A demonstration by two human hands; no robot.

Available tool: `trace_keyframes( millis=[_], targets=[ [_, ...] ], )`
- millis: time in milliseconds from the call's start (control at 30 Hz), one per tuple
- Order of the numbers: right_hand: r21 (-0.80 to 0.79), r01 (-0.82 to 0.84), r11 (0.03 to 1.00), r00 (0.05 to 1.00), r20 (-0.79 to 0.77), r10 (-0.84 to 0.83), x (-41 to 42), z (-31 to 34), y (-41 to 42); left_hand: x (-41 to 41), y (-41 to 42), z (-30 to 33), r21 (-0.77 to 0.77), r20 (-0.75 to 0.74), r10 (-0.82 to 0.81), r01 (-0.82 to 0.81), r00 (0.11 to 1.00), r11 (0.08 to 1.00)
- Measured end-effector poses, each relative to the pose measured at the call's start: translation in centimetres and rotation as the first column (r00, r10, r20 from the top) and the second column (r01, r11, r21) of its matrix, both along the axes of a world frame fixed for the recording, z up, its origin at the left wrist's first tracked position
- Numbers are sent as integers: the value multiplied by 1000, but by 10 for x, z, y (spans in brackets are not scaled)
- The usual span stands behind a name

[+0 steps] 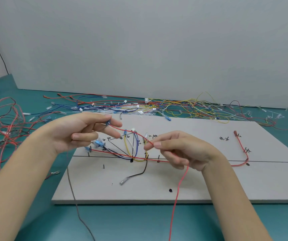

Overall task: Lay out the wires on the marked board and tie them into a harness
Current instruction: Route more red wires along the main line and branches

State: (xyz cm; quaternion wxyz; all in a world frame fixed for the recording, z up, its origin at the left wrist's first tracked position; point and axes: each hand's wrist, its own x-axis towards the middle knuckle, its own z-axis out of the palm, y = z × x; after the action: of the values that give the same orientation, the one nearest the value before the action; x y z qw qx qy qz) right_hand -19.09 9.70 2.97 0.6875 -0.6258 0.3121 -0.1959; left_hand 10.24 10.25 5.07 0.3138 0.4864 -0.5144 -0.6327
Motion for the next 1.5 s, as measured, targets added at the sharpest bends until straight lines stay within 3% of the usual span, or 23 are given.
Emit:
trace_keyframes(
  millis=[133, 233, 333, 400, 500, 633, 833, 1233, 1500],
  targets=[
    [164, 249, 954, 955, 124, -271, -7, 3, -5, 5, 3, 2, -21, 116, -50, 52, 992, 998],
    [416, 396, 819, 794, 292, -533, -11, 4, -12, 9, 5, 5, -79, 194, -78, 95, 978, 992],
    [532, 398, 747, 676, 380, -631, -16, 4, -15, 9, 8, 7, -85, 249, -184, 211, 951, 974],
    [458, 450, 767, 697, 356, -622, -18, 4, -14, 9, 9, 7, -50, 264, -244, 266, 933, 963],
    [193, 559, 806, 788, 179, -589, -20, 3, -13, 9, 10, 6, -8, 290, -283, 298, 914, 955],
    [-19, 473, 881, 880, -32, -473, -27, 4, -11, 15, 9, 4, -32, 395, -224, 257, 891, 966],
    [-60, 350, 935, 931, -82, -354, -23, 2, -10, 21, 5, 1, -67, 457, -128, 177, 880, 982],
    [-145, 119, 982, 915, -367, -165, -13, 5, -15, 18, 5, -9, 67, 639, -217, 228, 738, 971],
    [-91, 190, 978, 938, -276, -208, -25, -11, -13, 5, 4, -17, 95, 701, -230, 231, 675, 968]
  ],
)
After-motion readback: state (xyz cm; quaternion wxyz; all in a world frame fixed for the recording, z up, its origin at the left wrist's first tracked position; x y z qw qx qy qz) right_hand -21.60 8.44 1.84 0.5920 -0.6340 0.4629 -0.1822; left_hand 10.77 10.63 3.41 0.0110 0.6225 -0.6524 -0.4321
